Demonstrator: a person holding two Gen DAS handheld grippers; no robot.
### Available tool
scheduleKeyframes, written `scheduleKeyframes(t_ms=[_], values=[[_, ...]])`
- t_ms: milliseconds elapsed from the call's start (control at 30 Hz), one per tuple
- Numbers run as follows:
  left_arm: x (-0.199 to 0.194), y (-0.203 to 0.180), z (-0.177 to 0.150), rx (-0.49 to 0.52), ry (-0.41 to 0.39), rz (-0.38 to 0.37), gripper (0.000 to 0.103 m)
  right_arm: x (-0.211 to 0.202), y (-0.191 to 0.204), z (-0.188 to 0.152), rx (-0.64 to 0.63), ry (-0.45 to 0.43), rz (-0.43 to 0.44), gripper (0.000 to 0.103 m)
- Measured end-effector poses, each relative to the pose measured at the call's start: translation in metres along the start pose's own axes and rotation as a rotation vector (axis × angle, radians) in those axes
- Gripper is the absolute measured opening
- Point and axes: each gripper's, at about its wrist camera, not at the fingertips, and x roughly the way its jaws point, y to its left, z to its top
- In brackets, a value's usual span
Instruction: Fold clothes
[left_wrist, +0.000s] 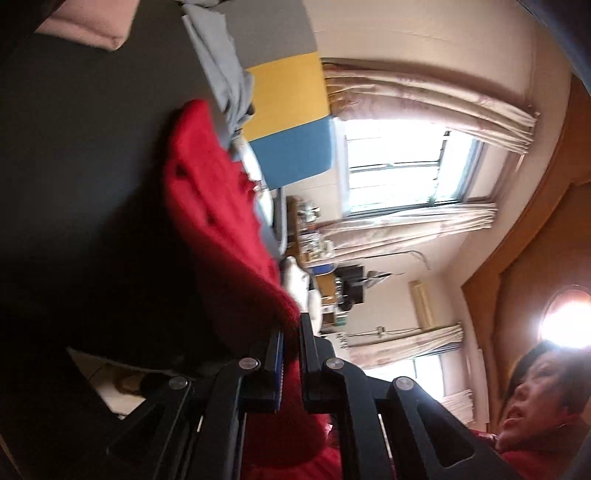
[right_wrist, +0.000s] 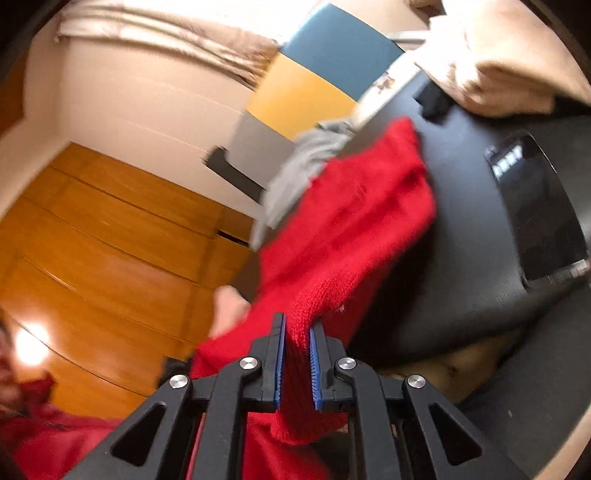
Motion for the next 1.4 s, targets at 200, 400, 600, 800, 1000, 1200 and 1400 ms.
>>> scheduleKeyframes(t_ms=[200, 400, 600, 800, 1000, 1200, 1400], values=[[0.030, 0.006, 0.095, -0.088, -0.048, 0.018, 0.006, 0.039, 0.000, 0.091, 0.015, -0.074, 0.061, 0.011], [0.098, 0.041, 0.174, -0.103, -0.078, 0.193, 0.006, 0.130, -0.063, 0.190, 0.240, -0.106, -0.046, 0.011], [0.142, 0.088, 0.192, -0.188, -0.091, 0.357, 0.006, 0.200, -0.135, 0.210, 0.422, -0.058, -0.262, 0.017], [0.140, 0.071, 0.177, -0.166, 0.022, 0.193, 0.026, 0.198, -0.118, 0.214, 0.361, 0.020, -0.204, 0.056], [0.147, 0.052, 0.161, -0.180, 0.103, 0.203, 0.036, 0.214, -0.083, 0.216, 0.133, 0.192, -0.355, 0.053], [0.192, 0.053, 0.156, -0.172, 0.181, 0.456, 0.047, 0.227, -0.087, 0.209, 0.118, 0.228, -0.392, 0.015], [0.196, 0.070, 0.153, -0.228, 0.195, 0.571, 0.020, 0.222, -0.087, 0.201, 0.065, 0.272, -0.376, 0.009]])
